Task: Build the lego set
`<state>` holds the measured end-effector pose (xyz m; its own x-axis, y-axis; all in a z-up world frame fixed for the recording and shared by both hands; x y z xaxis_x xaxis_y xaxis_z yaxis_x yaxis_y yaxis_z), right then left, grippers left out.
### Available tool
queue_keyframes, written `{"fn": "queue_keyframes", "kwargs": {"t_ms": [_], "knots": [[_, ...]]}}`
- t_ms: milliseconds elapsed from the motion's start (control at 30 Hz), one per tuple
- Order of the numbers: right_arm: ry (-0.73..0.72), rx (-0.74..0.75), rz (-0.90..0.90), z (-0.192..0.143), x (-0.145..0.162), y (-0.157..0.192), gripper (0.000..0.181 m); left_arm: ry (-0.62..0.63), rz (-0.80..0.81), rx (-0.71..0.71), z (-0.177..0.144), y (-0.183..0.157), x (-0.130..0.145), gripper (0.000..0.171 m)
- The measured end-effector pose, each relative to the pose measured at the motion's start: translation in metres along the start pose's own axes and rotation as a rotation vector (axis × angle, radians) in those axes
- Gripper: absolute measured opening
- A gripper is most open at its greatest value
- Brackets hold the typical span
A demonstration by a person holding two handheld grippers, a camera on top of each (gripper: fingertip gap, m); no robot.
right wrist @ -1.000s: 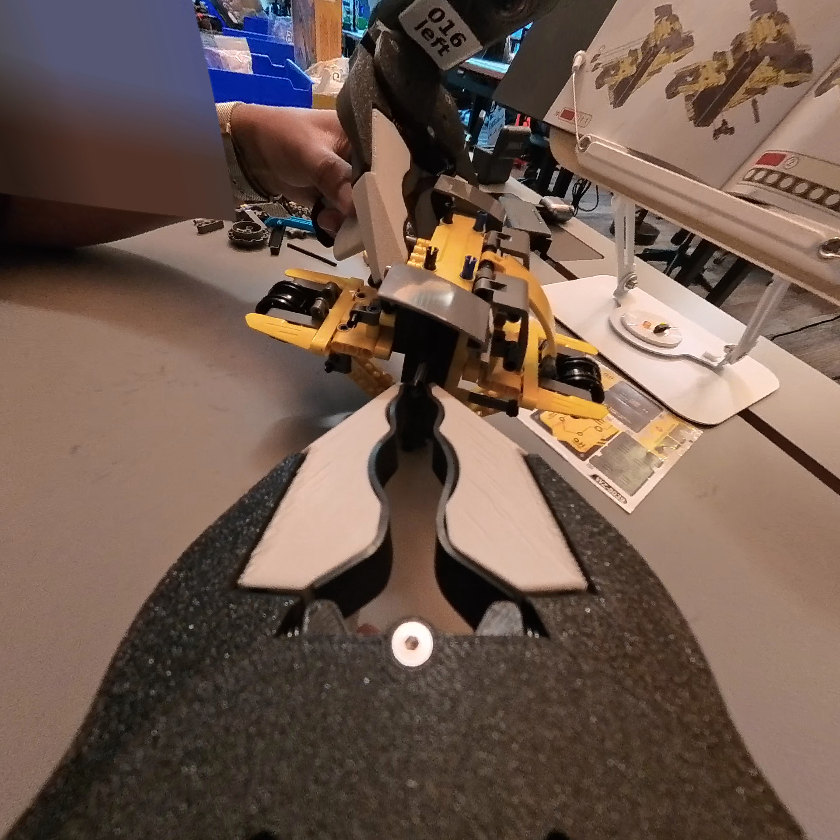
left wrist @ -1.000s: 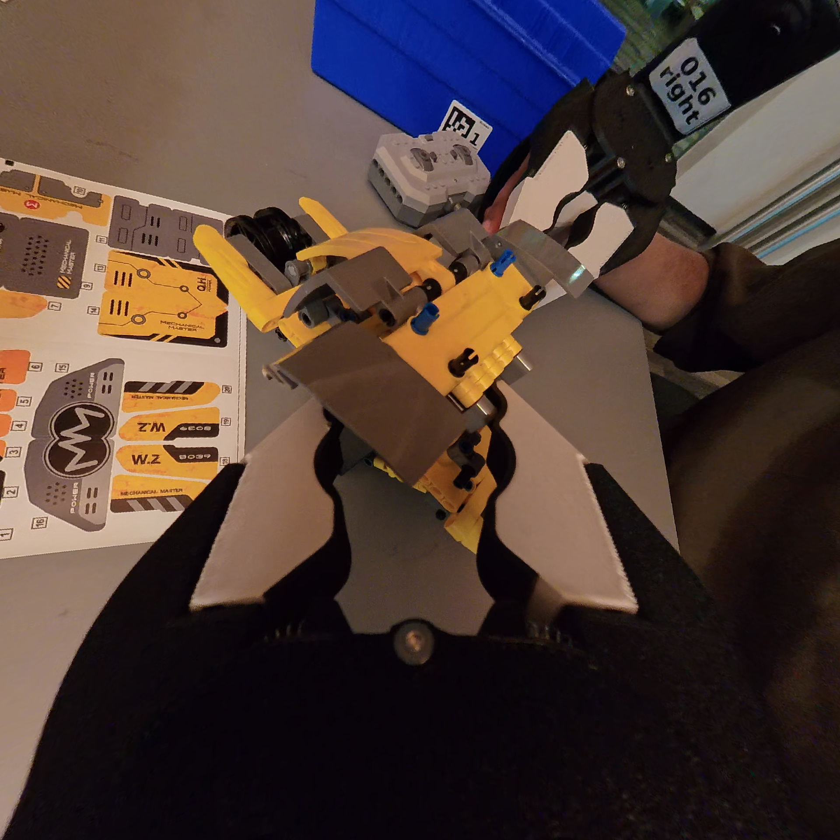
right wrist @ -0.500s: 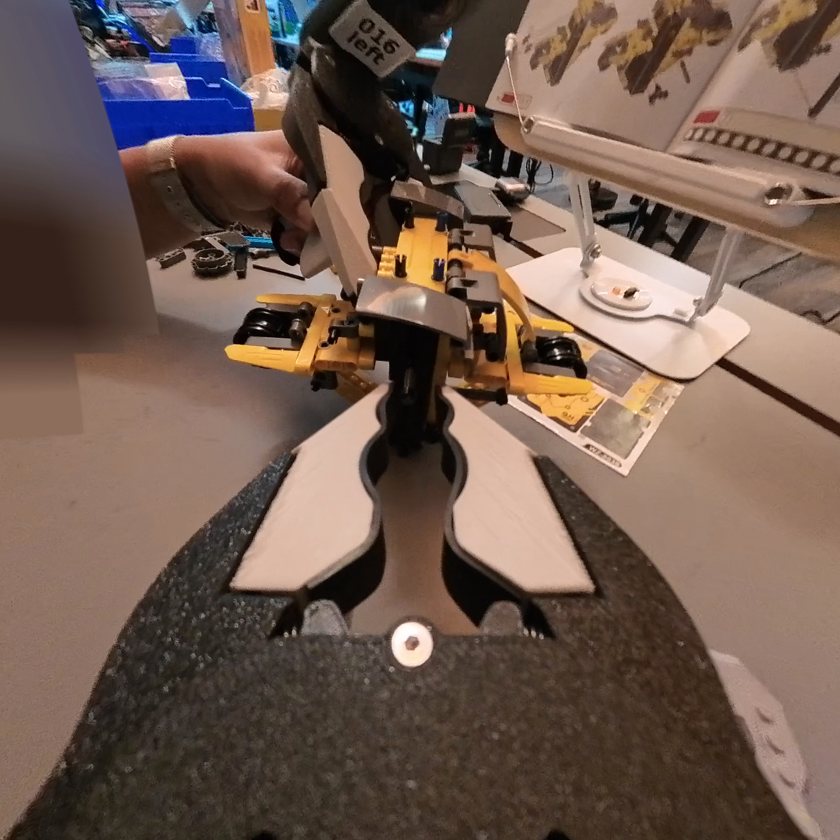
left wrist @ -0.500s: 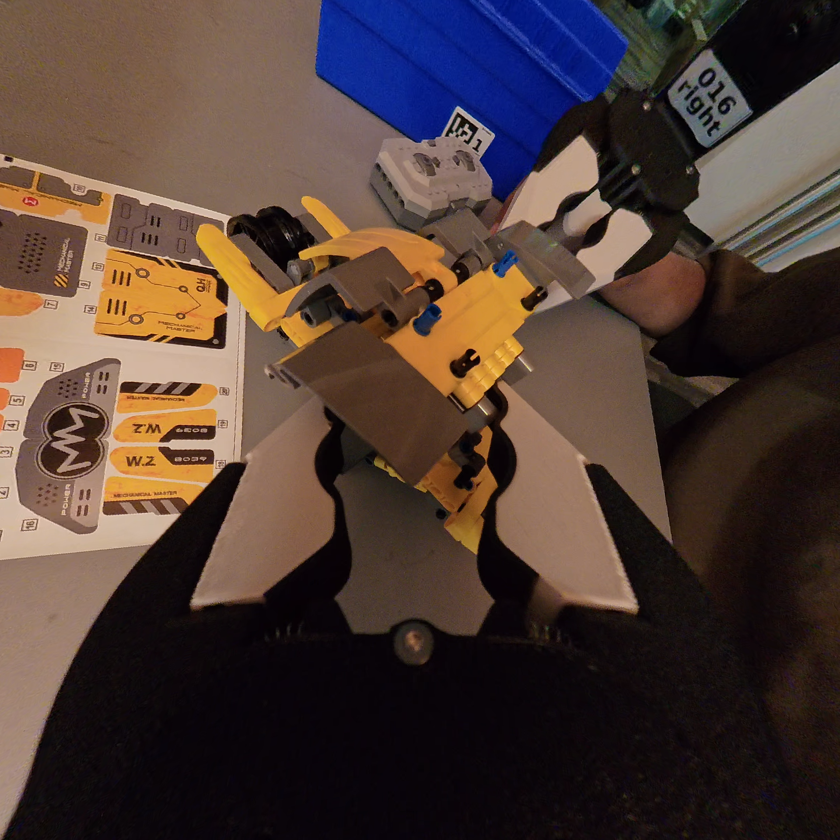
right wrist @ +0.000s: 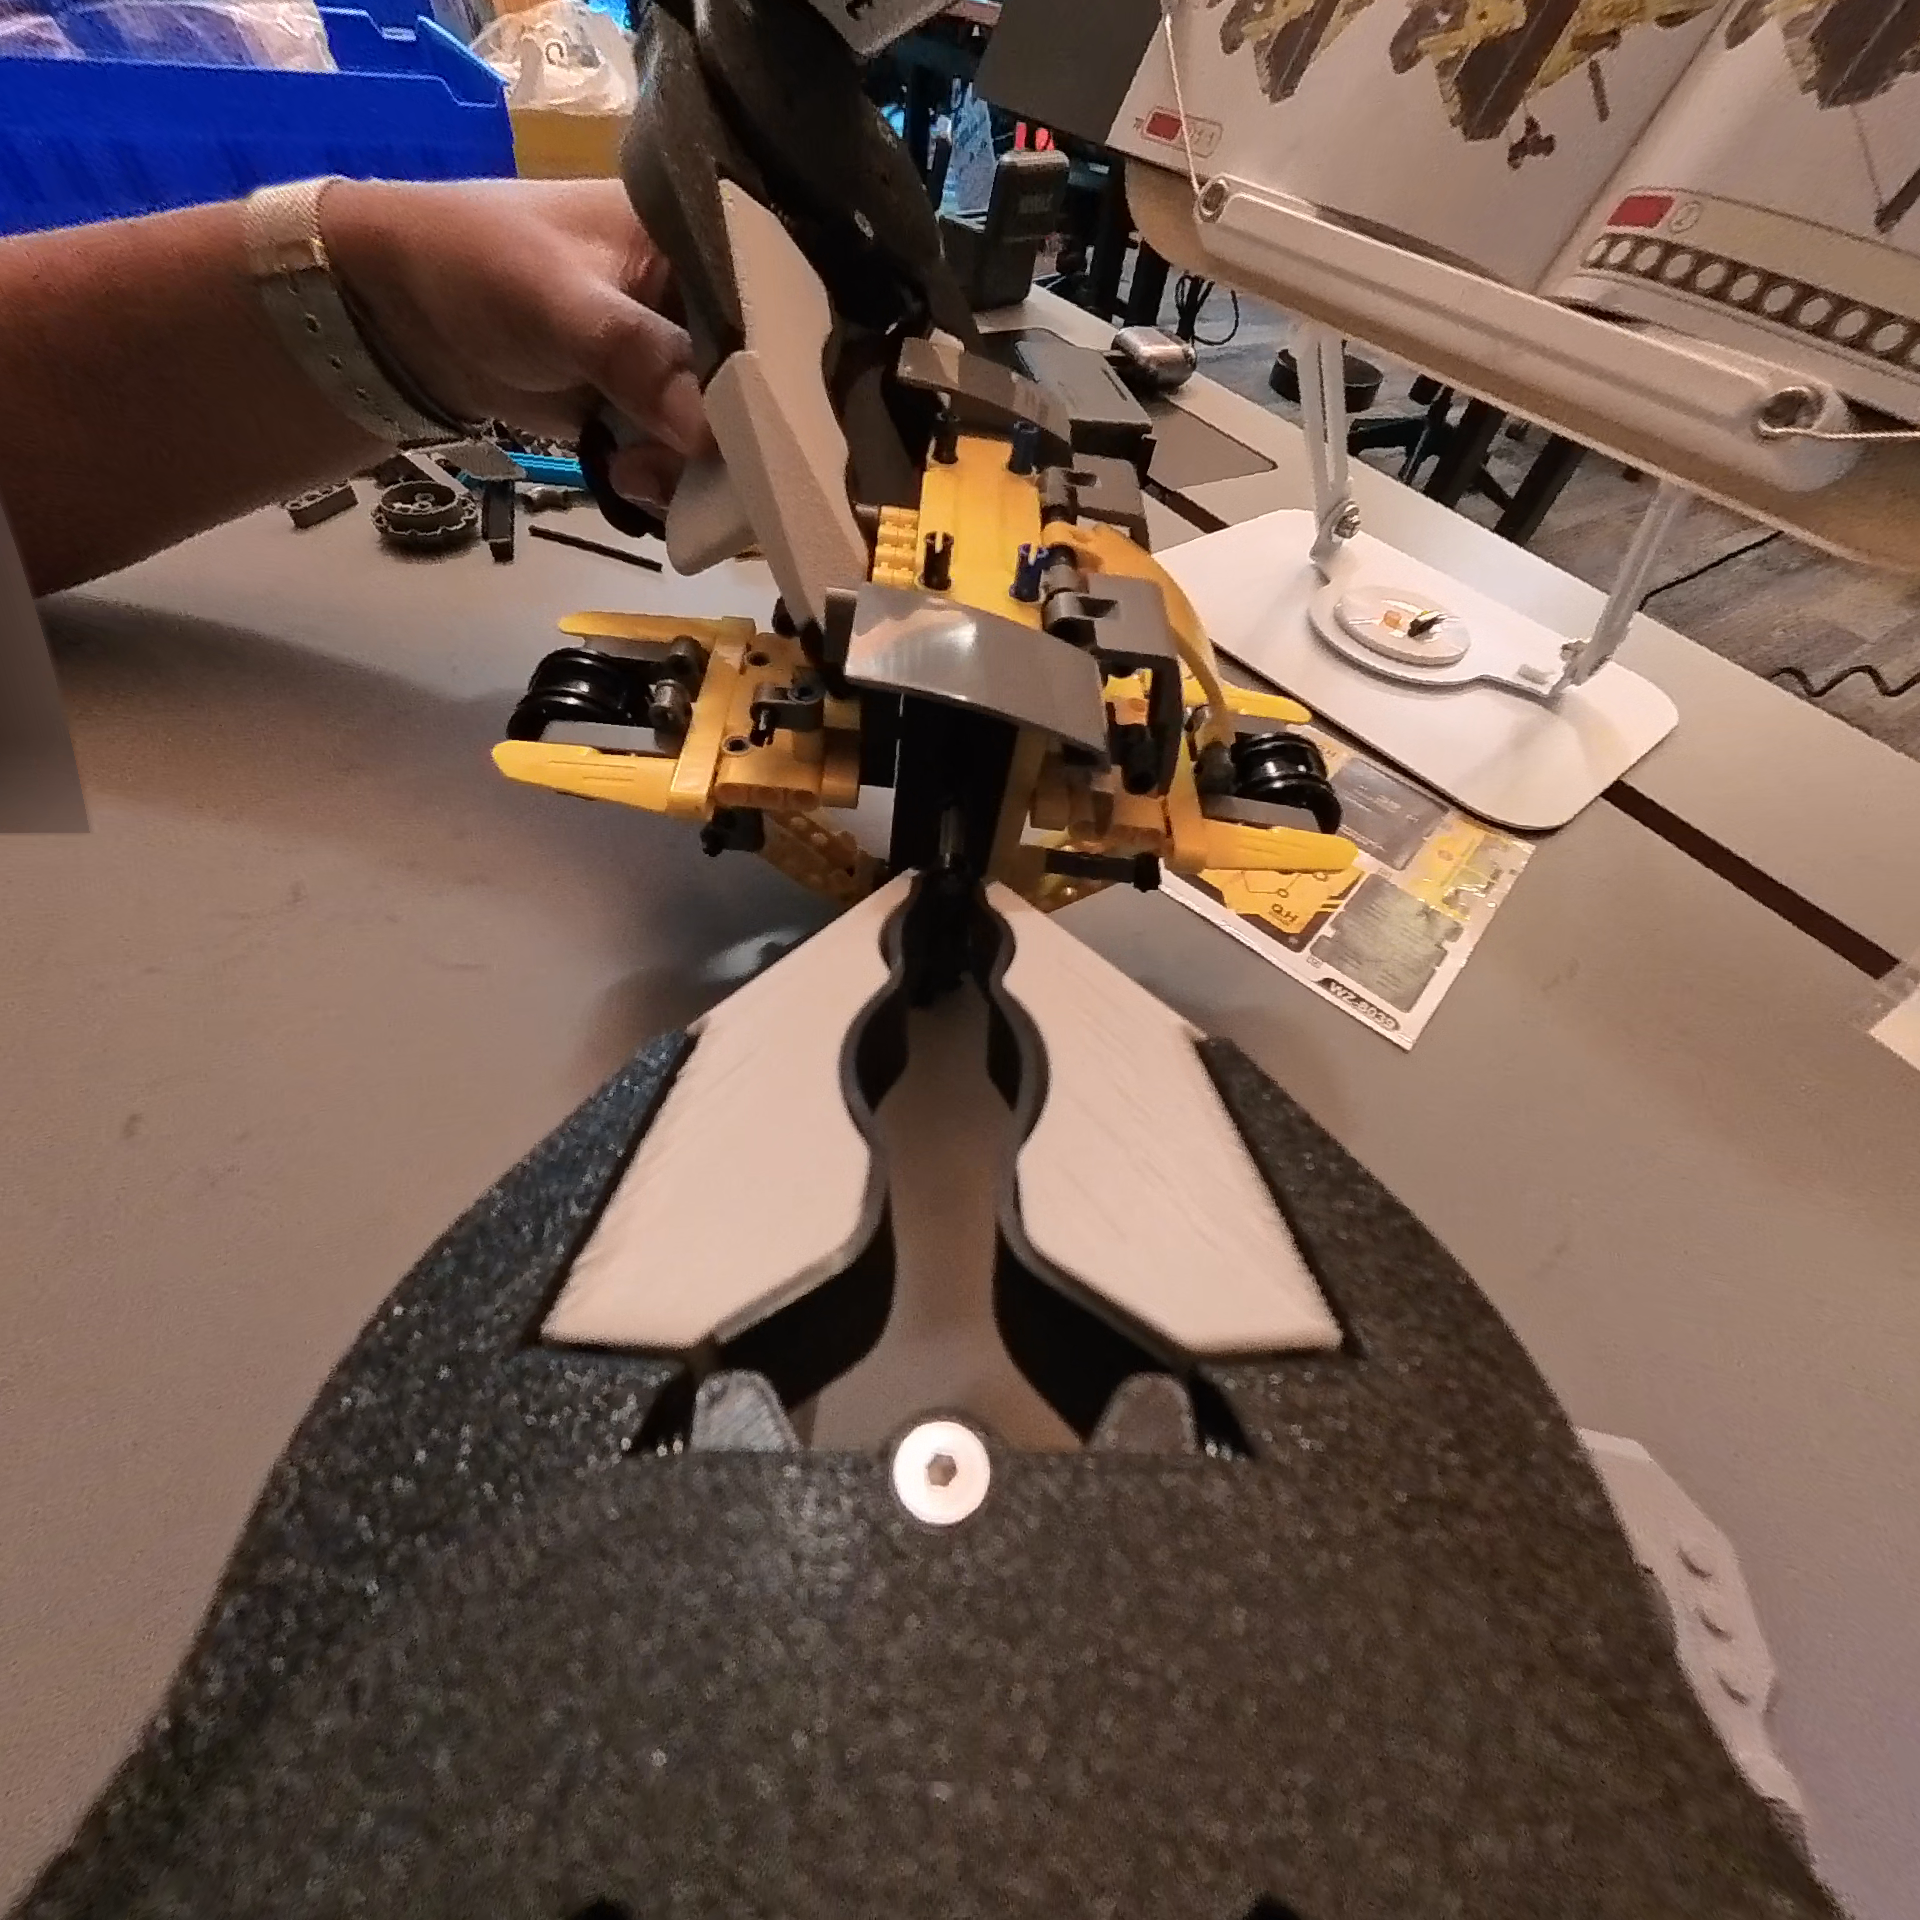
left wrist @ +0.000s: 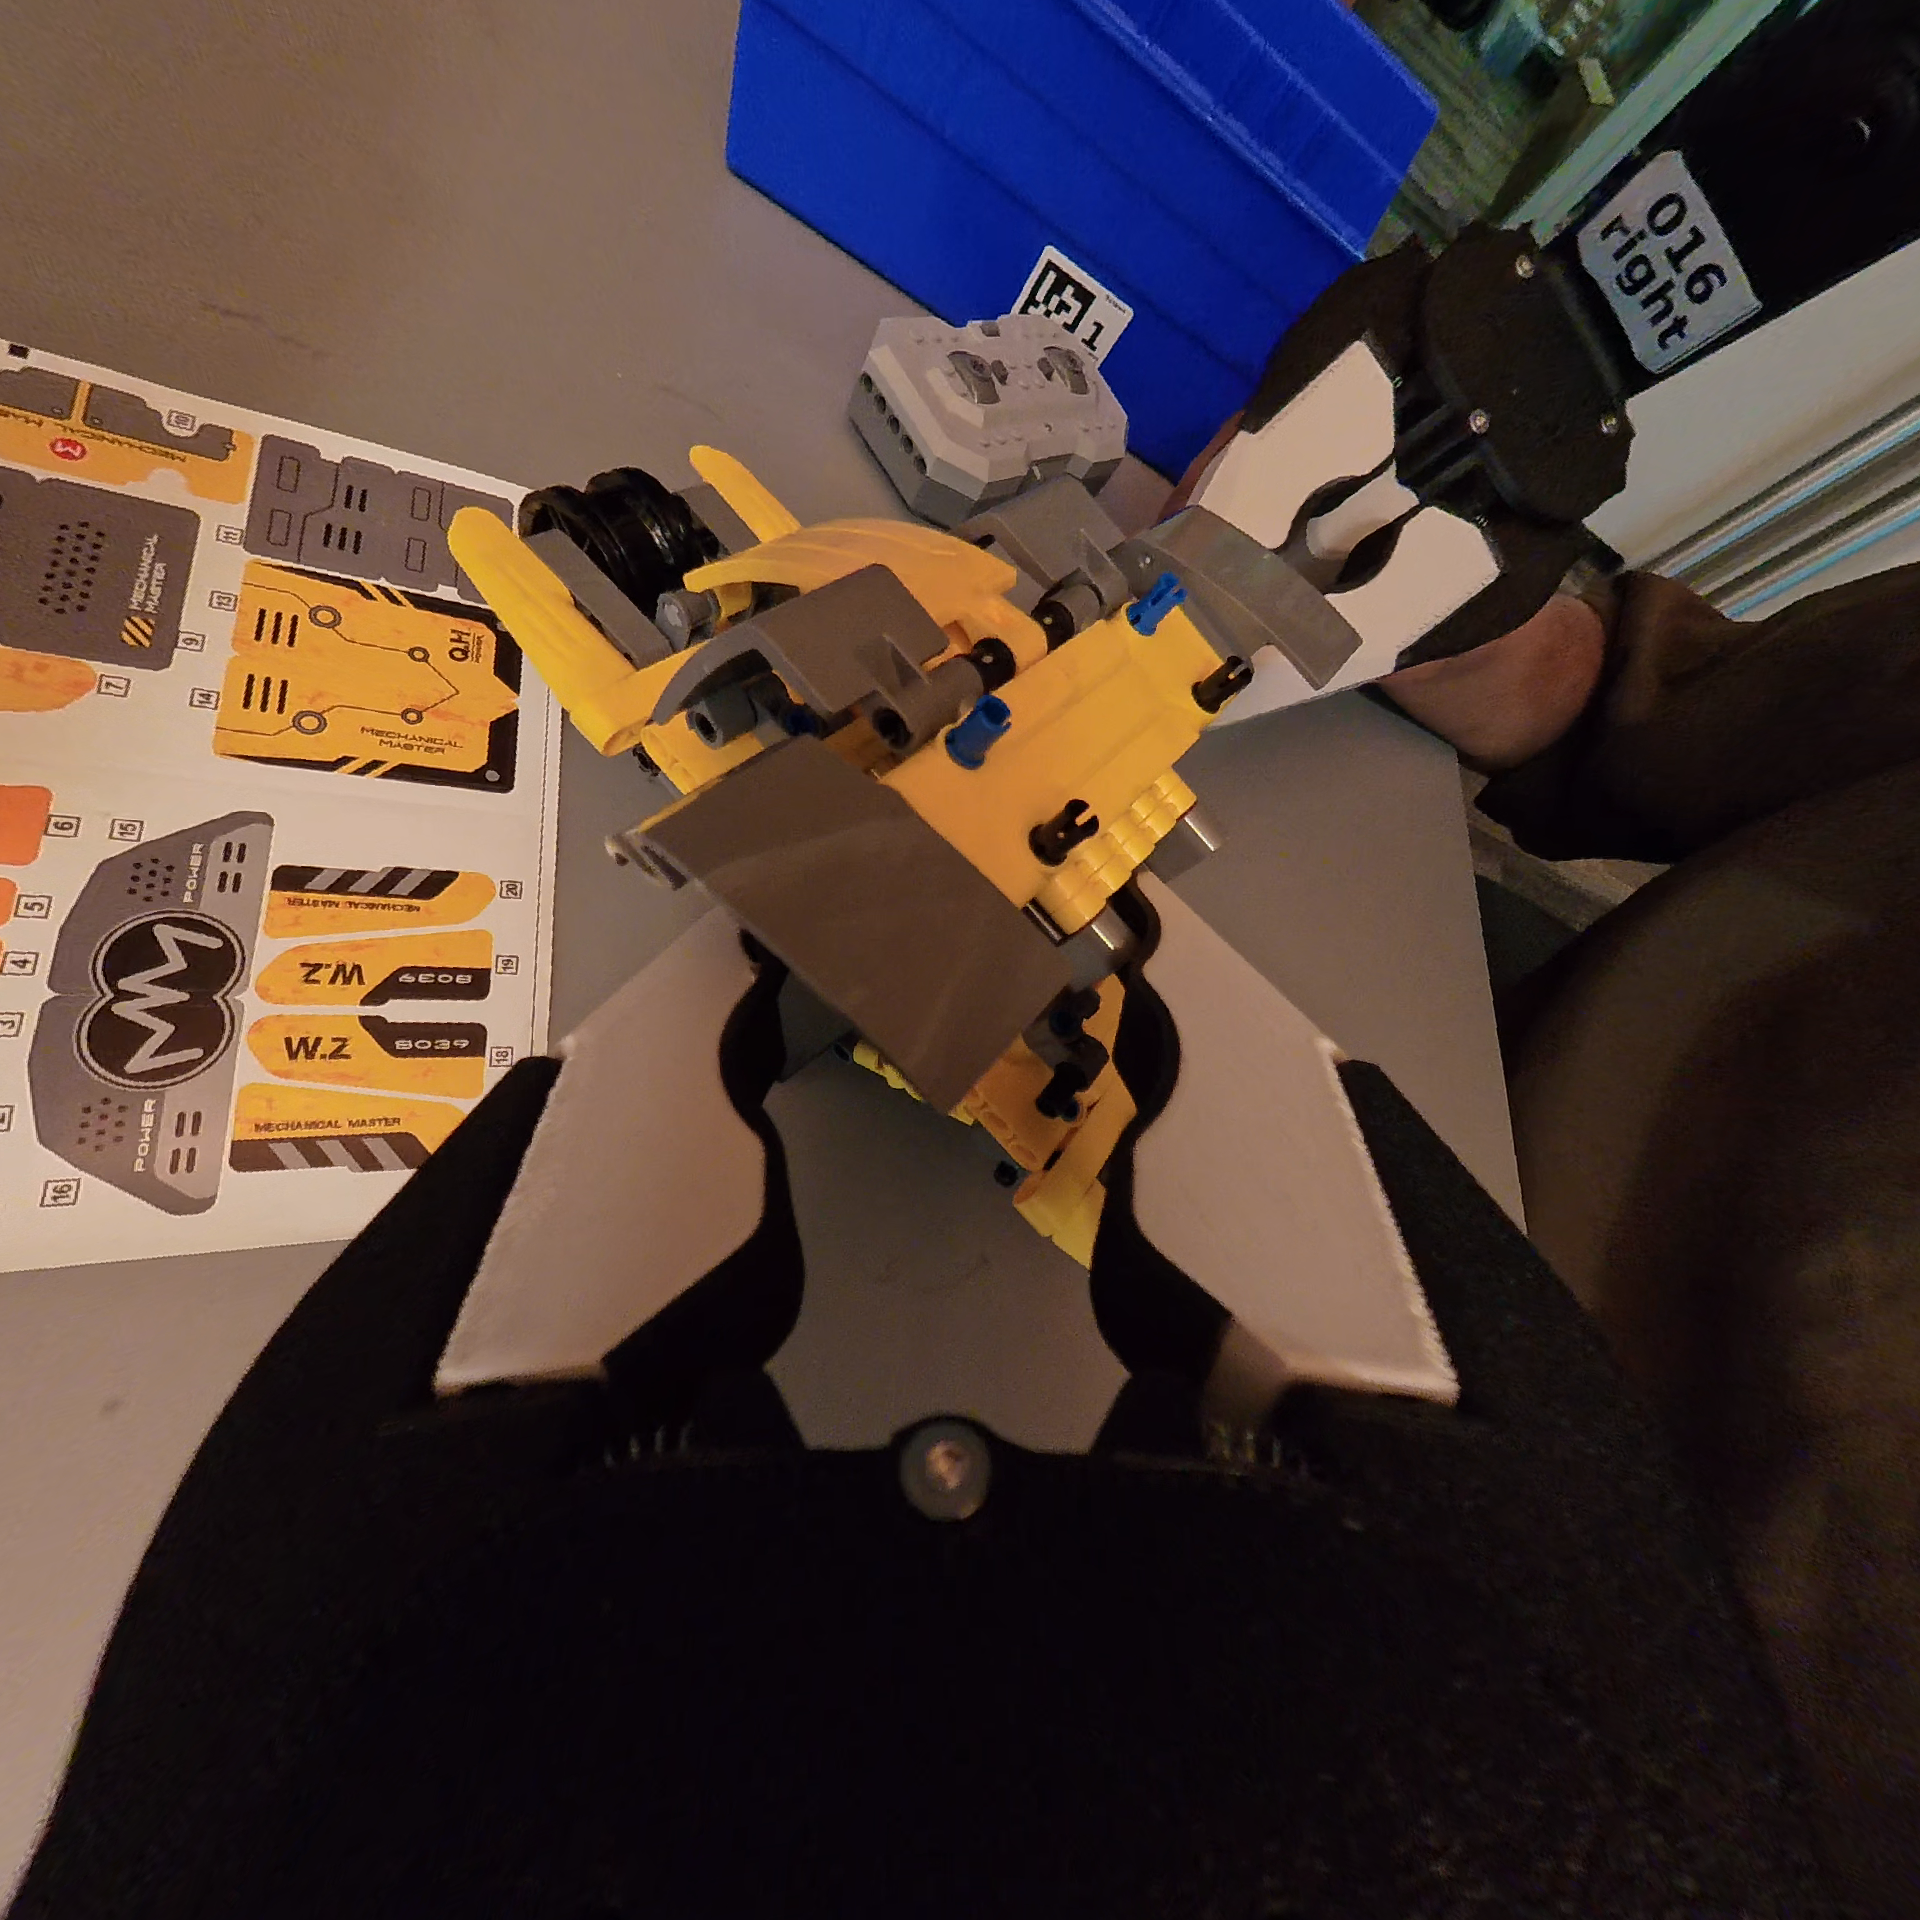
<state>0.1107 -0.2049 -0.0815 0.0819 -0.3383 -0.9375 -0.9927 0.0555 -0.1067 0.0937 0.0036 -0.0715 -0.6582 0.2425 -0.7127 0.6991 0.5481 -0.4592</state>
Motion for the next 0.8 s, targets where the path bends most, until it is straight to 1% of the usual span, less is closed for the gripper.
{"fn": "queue_keyframes", "kwargs": {"t_ms": [333, 667, 800], "knots": [[-0.001, 0.007, 0.0, -0.0012, -0.0016, 0.0009, 0.007, 0.007, 0.005, -0.013, 0.001, -0.0025, -0.0002, 0.058], [-0.027, -0.006, 0.082, -0.0011, -0.0001, -0.0056, 0.006, -0.015, -0.001, -0.023, 0.0055, -0.0039, -0.0004, 0.058], [-0.023, -0.008, 0.083, 0.0012, -0.0006, -0.0047, 0.006, 0.001, 0.008, -0.032, 0.008, -0.0074, -0.0015, 0.058]]}}
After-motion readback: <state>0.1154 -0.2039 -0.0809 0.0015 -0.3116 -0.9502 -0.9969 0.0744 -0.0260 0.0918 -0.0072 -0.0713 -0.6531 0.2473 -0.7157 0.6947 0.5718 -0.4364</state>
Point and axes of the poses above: each gripper's, where its closed fingertips meet, z out along the fingers, x out of its underside, y = z × x across the jaws, the point moved 9 cm from there along -z, back along the fingers
